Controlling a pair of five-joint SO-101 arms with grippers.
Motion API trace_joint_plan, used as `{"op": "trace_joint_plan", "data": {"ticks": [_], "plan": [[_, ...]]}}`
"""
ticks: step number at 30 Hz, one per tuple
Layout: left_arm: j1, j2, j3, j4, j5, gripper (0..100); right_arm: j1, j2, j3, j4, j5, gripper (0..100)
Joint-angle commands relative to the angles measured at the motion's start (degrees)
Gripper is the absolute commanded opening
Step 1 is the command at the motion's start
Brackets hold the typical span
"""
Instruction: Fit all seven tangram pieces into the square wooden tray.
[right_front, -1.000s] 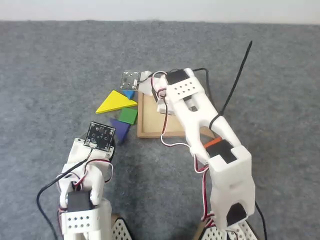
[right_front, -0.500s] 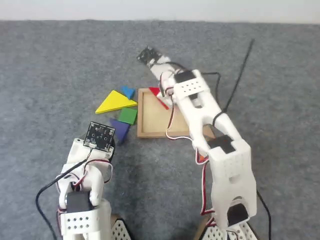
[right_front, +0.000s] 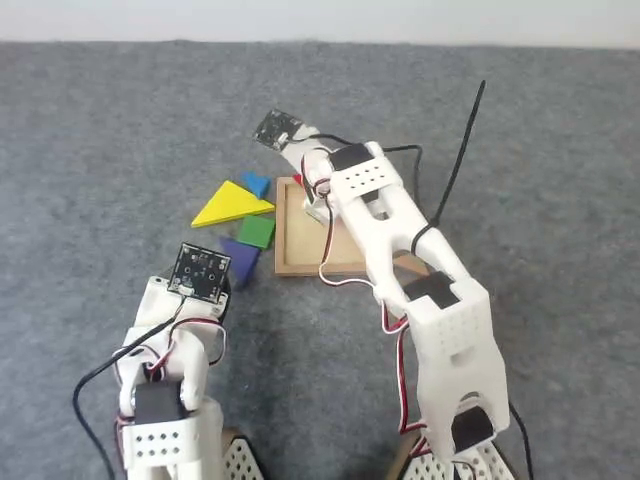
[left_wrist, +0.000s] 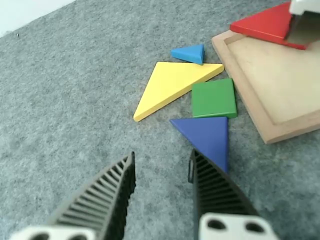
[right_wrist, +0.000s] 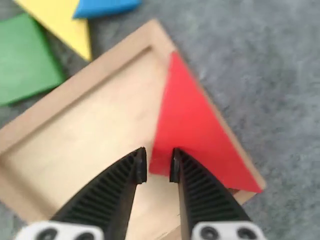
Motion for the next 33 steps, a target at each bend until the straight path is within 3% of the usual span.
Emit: {"op": "trace_joint_plan", "data": {"ticks": [1, 8, 13, 17, 24, 31, 33], "plan": [[0.09, 0.62, -0.31, 0.0, -0.79, 17, -1.54, 0.22, -0.79, 2.51, 1.49, 9.0], [0.09, 0.62, -0.31, 0.0, -0.79, 17, -4.18, -1.19, -0.97, 3.74, 1.58, 9.0], [0.09, 0.62, -0.31, 0.0, -0.79, 17, -0.57, -10.59, 0.26, 3.91, -1.32, 8.9], [0.09, 0.62, -0.31, 0.0, -0.79, 17, 2.51, -13.32, 4.84, -3.82, -6.68, 8.9], [0.09, 0.62, -0.31, 0.0, -0.79, 17, 2.77, -12.88, 11.87, -14.2, -8.18, 9.0], [0.09, 0.62, -0.31, 0.0, -0.79, 17, -1.98, -17.98, 12.48, 1.71, -9.49, 9.0], [0.09, 0.62, -0.31, 0.0, -0.79, 17, -1.89, -17.36, 13.36, 1.19, -10.81, 9.0]]}}
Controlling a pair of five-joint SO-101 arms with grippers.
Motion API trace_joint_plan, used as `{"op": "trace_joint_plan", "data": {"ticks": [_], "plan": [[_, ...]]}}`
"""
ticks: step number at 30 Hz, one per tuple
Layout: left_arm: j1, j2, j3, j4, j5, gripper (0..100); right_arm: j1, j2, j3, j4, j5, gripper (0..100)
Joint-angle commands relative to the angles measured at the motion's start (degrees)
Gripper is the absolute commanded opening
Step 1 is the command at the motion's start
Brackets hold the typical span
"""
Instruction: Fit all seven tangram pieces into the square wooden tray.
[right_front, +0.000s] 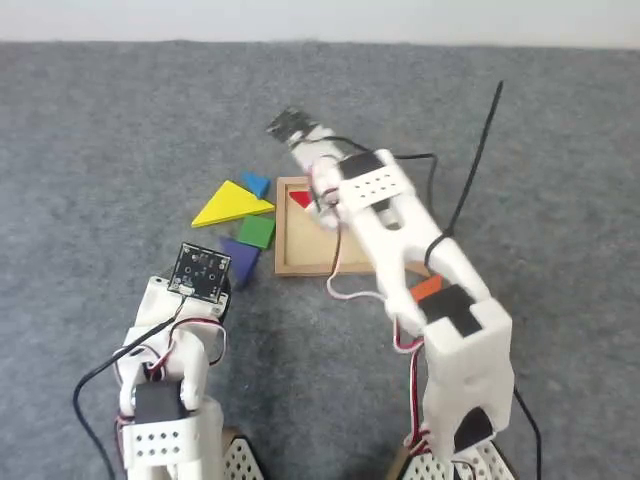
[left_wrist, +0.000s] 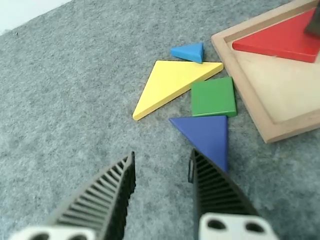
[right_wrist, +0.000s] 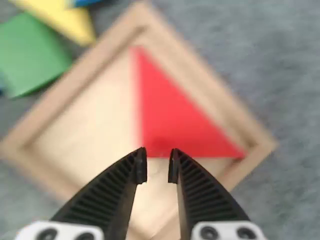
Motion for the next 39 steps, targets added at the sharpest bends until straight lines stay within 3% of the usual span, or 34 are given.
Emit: {"op": "trace_joint_plan", "data": {"ticks": [1, 19, 27, 31, 34, 39], "plan": [[0.09, 0.35, -0.31, 0.0, -0.79, 17, -0.13, -3.65, 0.18, 0.57, -2.29, 9.0], [0.09, 0.35, -0.31, 0.09, -0.79, 17, 2.07, 9.8, -11.25, -3.56, -1.93, 9.0], [0.09, 0.35, -0.31, 0.09, -0.79, 17, 5.49, -5.93, -12.13, 9.27, 1.58, 9.0], [0.18, 0.09, -0.31, -0.35, 0.18, 17, 9.54, -19.47, -5.01, 13.23, 1.58, 9.0], [-0.18, 0.0, -0.31, -2.73, 4.92, 17, 10.86, -30.29, 5.98, 13.32, 1.93, 9.0], [-0.09, 0.18, -0.31, -6.42, 8.09, 17, 11.74, -44.97, 32.0, -1.19, 1.67, 9.0]]}}
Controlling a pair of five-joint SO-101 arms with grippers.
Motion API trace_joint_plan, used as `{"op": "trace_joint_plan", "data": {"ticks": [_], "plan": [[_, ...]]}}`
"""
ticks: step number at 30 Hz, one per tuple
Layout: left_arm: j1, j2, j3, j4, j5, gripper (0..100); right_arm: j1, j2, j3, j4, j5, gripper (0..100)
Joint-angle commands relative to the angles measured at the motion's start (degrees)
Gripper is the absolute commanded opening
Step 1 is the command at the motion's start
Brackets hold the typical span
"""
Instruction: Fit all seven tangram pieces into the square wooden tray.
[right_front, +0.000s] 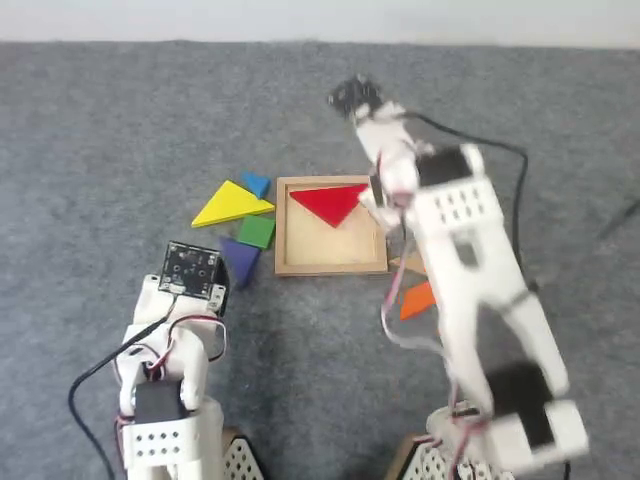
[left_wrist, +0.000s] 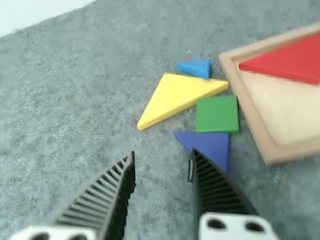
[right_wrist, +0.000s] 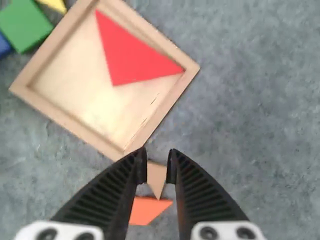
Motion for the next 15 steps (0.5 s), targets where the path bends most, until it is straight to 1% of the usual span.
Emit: {"op": "trace_joint_plan", "data": {"ticks": [1, 3, 5, 8, 11, 15], "plan": [[-0.26, 0.18, -0.31, -4.57, 3.6, 17, 2.07, -12.09, 19.6, -15.52, 0.26, 9.0], [-0.35, 0.09, -0.48, -7.91, 5.19, 17, 2.77, -13.41, 28.57, -27.12, 0.26, 9.0], [-0.18, 0.35, -1.8, -9.67, 7.12, 19, 4.26, -12.88, 32.88, -33.36, -1.23, 9.0], [0.18, 0.44, -7.08, -7.03, 11.6, 24, 5.14, -9.63, 33.32, -35.47, -6.59, 9.0], [2.2, 0.53, -11.65, -4.92, 12.04, 24, 5.05, -4.88, 31.3, -35.56, -6.59, 9.0], [4.75, 0.53, -12.53, -4.31, 14.51, 25, 5.41, 1.27, 27.6, -35.3, -6.59, 9.0]]}}
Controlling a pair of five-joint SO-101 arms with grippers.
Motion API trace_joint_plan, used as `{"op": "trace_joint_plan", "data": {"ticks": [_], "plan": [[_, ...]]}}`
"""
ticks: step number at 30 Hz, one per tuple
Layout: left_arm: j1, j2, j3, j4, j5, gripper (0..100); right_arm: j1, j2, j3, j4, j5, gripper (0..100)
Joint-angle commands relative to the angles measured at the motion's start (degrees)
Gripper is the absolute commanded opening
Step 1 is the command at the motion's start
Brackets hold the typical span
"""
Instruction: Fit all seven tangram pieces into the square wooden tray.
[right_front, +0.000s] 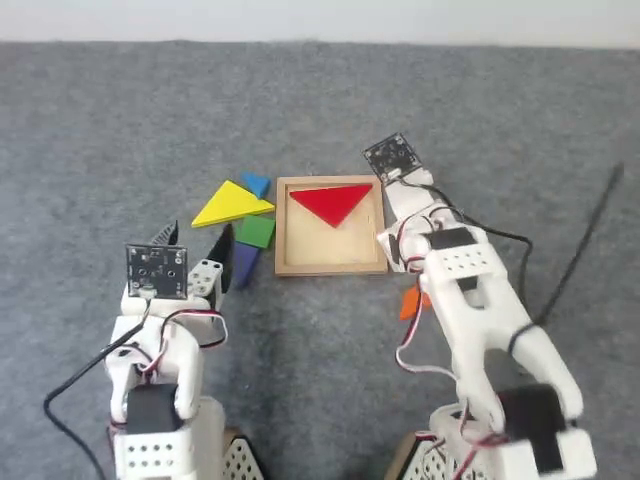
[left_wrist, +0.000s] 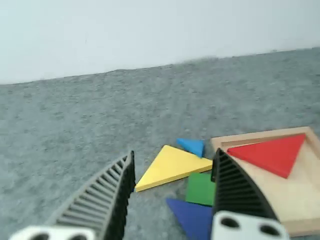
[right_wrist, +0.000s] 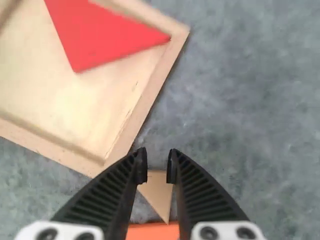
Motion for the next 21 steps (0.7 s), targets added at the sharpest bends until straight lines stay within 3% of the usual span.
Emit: {"op": "trace_joint_plan", "data": {"ticks": [1, 6, 11, 21], "plan": [[2.2, 1.14, -3.82, 0.53, 2.99, 25, 0.75, 3.03, -5.1, -0.66, -0.62, 9.0], [2.2, 13.01, -6.9, -2.29, 3.16, 25, 0.4, 4.88, -6.07, -0.66, -0.62, 9.0], [2.11, 39.74, -22.81, 0.7, 8.0, 24, 0.57, 4.88, -6.07, -0.57, -0.7, 9.0], [2.11, 98.29, -63.16, 21.27, 18.29, 24, 0.75, 4.88, -6.07, -0.57, -0.7, 9.0]]}}
